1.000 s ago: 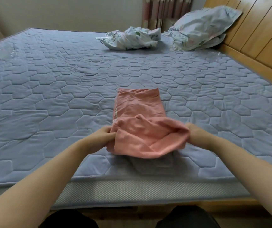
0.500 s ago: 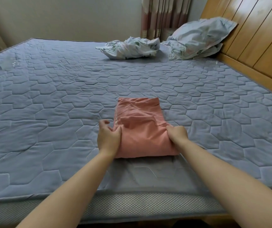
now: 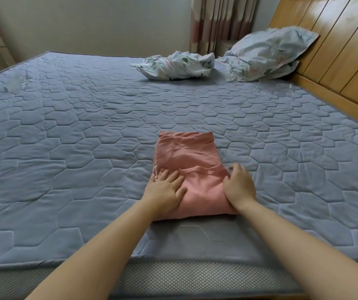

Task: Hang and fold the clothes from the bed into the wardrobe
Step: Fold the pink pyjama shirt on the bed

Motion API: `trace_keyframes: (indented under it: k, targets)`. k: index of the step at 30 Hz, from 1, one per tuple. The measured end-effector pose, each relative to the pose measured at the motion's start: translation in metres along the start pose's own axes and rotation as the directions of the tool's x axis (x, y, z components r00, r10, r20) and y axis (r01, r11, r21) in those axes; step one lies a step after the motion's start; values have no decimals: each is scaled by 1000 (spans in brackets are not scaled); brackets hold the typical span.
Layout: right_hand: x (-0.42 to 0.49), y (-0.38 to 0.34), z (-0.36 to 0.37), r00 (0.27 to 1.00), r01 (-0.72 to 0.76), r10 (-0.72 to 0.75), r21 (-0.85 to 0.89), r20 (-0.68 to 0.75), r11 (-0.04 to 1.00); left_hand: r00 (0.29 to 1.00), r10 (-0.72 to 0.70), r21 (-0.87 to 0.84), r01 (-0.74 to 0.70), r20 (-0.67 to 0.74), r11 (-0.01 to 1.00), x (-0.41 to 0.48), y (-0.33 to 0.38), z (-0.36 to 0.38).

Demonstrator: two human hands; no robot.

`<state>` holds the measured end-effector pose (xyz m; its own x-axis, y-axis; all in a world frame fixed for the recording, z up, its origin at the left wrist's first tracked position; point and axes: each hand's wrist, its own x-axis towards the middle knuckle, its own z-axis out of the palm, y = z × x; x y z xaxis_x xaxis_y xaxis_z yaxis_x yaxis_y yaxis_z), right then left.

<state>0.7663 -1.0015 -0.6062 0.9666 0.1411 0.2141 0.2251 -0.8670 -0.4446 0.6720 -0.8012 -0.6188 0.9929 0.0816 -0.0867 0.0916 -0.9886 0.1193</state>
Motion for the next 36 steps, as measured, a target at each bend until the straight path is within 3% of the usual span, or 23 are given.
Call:
trace_keyframes:
  k: [1,3,4,5,7,8,11,13,15,18,20,22,24,26,28,31,36]
  targets:
    - [-3,-6,-1,981,169,-171,-27,-92,985,1000,-5,8,5,-23,1000,-1,1,2]
    - [-9,-16,-1,835,526,-530,-70,-148,848,999,-13,14,14,-47,1000,-2,2,6]
    - [-12,-18,2,768,634,-640,-112,-25,765,998,-31,7,31,-48,999,-3,1,7]
    - [-14,-17,7,740,672,-659,-154,134,724,997,-57,-5,57,-43,998,-4,1,8]
    - [-8,-4,13,801,503,-398,-143,446,852,994,-111,-35,110,-16,993,-6,-1,10]
    - [-3,3,13,815,382,-257,-148,520,912,992,-127,-44,126,-13,991,-8,0,11]
    - [10,17,17,825,291,-142,-197,547,936,987,-161,-53,160,-17,986,-9,2,10]
    - [10,18,20,820,304,-132,-230,557,924,984,-179,-11,179,-21,984,-10,5,7]
    - [8,19,22,822,308,-118,-261,556,915,986,-120,71,128,-112,989,-11,10,0]
    - [9,18,15,806,338,-120,-283,580,898,936,176,139,-140,-303,980,-13,14,-11]
    - [8,15,11,800,344,-109,-301,590,889,930,302,130,-279,-209,951,-16,13,-15]
    - [4,8,9,827,337,-105,-335,553,880,959,281,138,-276,-18,951,-18,9,-12]
    - [-3,-2,5,868,350,-179,-314,464,883,965,257,177,-261,45,949,-19,4,-6]
    - [-13,-11,2,853,430,-333,-179,402,885,963,267,196,-266,17,944,-19,2,-2]
    - [-25,-12,0,759,552,-457,-86,465,829,963,270,199,-263,-9,944,-20,-1,3]
    - [-35,2,2,662,646,-443,-161,605,746,967,257,200,-253,6,947,-23,-4,10]
    - [-34,25,11,733,637,-462,-268,499,722,976,212,232,-196,-46,953,-28,-4,21]
